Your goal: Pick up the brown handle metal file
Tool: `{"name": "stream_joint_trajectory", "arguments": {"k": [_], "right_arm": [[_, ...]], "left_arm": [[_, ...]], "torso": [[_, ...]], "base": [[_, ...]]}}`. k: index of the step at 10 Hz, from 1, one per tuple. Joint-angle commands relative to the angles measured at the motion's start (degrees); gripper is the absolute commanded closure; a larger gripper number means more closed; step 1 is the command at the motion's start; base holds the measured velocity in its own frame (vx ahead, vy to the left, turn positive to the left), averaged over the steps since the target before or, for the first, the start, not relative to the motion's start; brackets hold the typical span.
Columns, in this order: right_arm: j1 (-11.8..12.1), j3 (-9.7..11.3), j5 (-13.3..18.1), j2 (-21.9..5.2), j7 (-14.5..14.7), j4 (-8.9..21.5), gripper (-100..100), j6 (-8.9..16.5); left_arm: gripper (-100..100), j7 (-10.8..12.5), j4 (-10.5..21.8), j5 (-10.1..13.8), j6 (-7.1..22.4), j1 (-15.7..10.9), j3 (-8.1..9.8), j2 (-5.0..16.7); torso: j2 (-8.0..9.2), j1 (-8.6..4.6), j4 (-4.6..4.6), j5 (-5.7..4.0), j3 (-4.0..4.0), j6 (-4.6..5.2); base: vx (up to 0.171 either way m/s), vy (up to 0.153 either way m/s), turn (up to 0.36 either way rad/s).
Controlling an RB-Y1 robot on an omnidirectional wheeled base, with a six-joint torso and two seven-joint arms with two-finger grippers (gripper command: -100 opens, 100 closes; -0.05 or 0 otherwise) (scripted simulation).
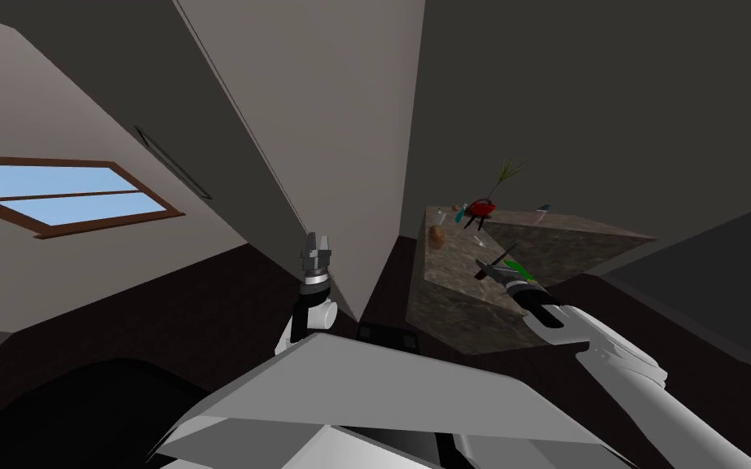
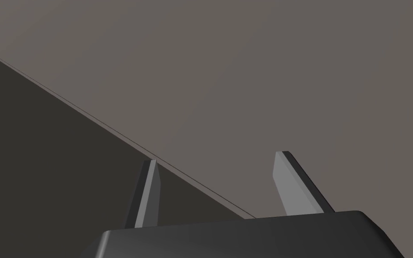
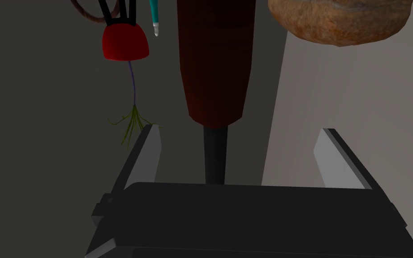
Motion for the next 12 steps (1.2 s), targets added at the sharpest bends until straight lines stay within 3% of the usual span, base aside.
{"name": "stream_joint_trajectory", "arguments": {"k": [1, 2, 4, 5, 6, 8, 9, 10, 11, 12], "right_arm": [[-0.5, -0.1, 0.0, 0.0, 0.1, 1.9, -100, -0.5], [-3.0, 1.0, 0.8, -0.4, -0.1, 3.7, -100, -2.9], [-4.9, 1.0, 0.8, -0.4, -0.1, 7.0, -100, -2.9], [-7.3, 2.0, 1.6, -0.8, -0.2, 8.8, -100, -5.3], [-8.8, 2.0, 1.6, -0.8, -0.2, 10.4, -100, -5.3], [-9.3, 2.0, 1.6, -0.8, -0.2, 12.8, -100, -5.3], [-11.8, 3.1, 2.4, -1.2, -0.4, 14.5, -100, -7.7], [-13.6, 3.1, 2.4, -1.2, -0.4, 16.8, -100, -7.7], [-13.7, 3.1, 2.4, -1.2, -0.4, 18.3, -100, -7.7], [-16.0, 4.2, 3.2, -1.6, -0.5, 20.0, -100, -10.1]], "left_arm": [[0, 0.0, 0.0, 0.0, 0.0, 0.0, 0.0, 0.0], [0, 0.0, 0.0, 0.0, 0.0, 0.0, 0.0, 0.0], [0, 0.0, 0.0, 0.0, 0.0, 0.0, 0.0, 0.0], [0, 0.0, 0.0, 0.0, 0.0, 0.0, 0.0, 0.0], [0, 0.0, 0.0, 0.0, 0.0, 0.0, 0.0, 0.0], [0, 0.0, 0.0, 0.0, 0.0, 0.0, 0.0, 0.0], [0, 0.0, 0.0, 0.0, 0.0, 0.0, 0.0, 0.0], [0, 0.0, 0.0, 0.0, 0.0, 0.0, 0.0, 0.0], [0, 0.0, 0.0, 0.0, 0.0, 0.0, 0.0, 0.0], [0, 0.0, 0.0, 0.0, 0.0, 0.0, 0.0, 0.0]], "torso": [[0.0, 0.0, 0.0, 0.0, 0.0, 0.0], [-0.01, -0.07, 0.0, -0.02, -0.01, 0.01], [0.02, 0.03, 0.01, 0.0, 0.01, -0.01], [0.0, -0.01, 0.0, -0.01, 0.0, 0.0], [0.02, 0.03, 0.01, 0.01, 0.01, 0.03], [0.01, 0.01, 0.0, 0.0, 0.0, 0.0], [-0.01, -0.07, -0.01, -0.02, -0.01, 0.01], [-0.01, -0.01, 0.0, -0.01, -0.01, 0.03], [0.01, 0.04, 0.0, 0.01, 0.0, 0.0], [0.02, 0.0, 0.0, 0.0, 0.01, 0.0]], "base": [[0.0, 0.0, 0.0], [-0.012, 0.024, -0.147], [-0.012, 0.026, -0.019], [-0.014, 0.034, -0.117], [-0.015, 0.041, -0.079], [-0.004, 0.011, 0.012], [-0.004, 0.023, -0.123], [-0.013, 0.037, -0.076], [-0.013, 0.022, 0.01], [-0.019, 0.035, -0.129]]}}
